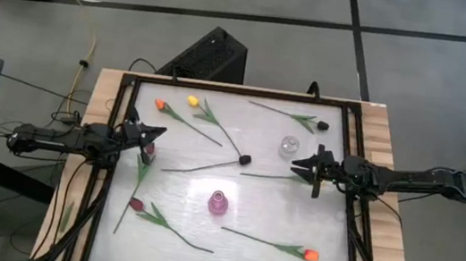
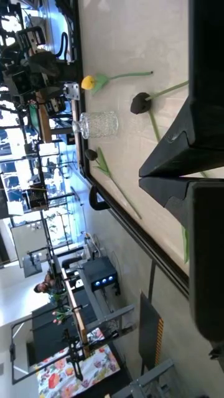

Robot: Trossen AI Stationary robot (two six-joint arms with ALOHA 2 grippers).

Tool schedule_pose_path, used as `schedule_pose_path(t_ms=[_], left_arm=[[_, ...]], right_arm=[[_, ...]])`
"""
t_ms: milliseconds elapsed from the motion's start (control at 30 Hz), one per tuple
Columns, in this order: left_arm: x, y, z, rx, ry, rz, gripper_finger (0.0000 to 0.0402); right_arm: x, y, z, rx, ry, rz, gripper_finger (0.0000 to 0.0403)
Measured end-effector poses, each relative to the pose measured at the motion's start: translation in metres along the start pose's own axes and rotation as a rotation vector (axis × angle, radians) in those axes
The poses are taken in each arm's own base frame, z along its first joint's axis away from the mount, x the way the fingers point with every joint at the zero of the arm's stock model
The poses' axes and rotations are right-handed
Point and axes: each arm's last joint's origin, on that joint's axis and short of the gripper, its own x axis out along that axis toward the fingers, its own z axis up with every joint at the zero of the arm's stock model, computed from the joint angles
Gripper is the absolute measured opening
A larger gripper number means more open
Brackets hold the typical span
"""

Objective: Sort flowers into vase by color

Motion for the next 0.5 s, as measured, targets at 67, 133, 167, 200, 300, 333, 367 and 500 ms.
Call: schedule_pose_path(t_ms=[67, 133, 167, 200, 300, 333, 367, 500], left_arm=[[0.0, 0.0, 0.0, 0.0, 0.0, 0.0, 0.0], [0.0, 0.0, 0.0, 0.0, 0.0, 0.0, 0.0], [0.0, 0.0, 0.0, 0.0, 0.0, 0.0, 0.0], [0.0, 0.0, 0.0, 0.0, 0.0, 0.0, 0.0], [0.0, -0.0002, 0.0001, -0.068, -0.002, -0.007, 0.0], [0.0, -0.0007, 0.0002, -0.148, -0.004, -0.024, 0.0], [-0.0001, -0.0013, 0.0002, -0.247, -0.004, -0.044, 0.0], [-0.0002, -0.0032, 0.0004, -0.562, 0.01, -0.109, 0.0]], right_arm=[[0.0, 0.0, 0.0, 0.0, 0.0, 0.0, 0.0143], [0.0, 0.0, 0.0001, -0.001, 0.0, 0.0, 0.0143], [0.0, -0.0001, -0.0001, -0.018, 0.0, -0.001, 0.0143], [0.0, -0.0004, 0.0002, -0.062, -0.002, -0.007, 0.0143], [0.0001, -0.0012, 0.0004, -0.211, -0.003, -0.015, 0.0143], [0.0001, -0.0013, 0.0003, -0.258, -0.002, -0.017, 0.0143], [0.0001, -0.0013, 0.0003, -0.303, -0.002, -0.017, 0.0143], [0.0001, -0.001, 0.0012, -0.436, -0.009, -0.017, 0.0143]])
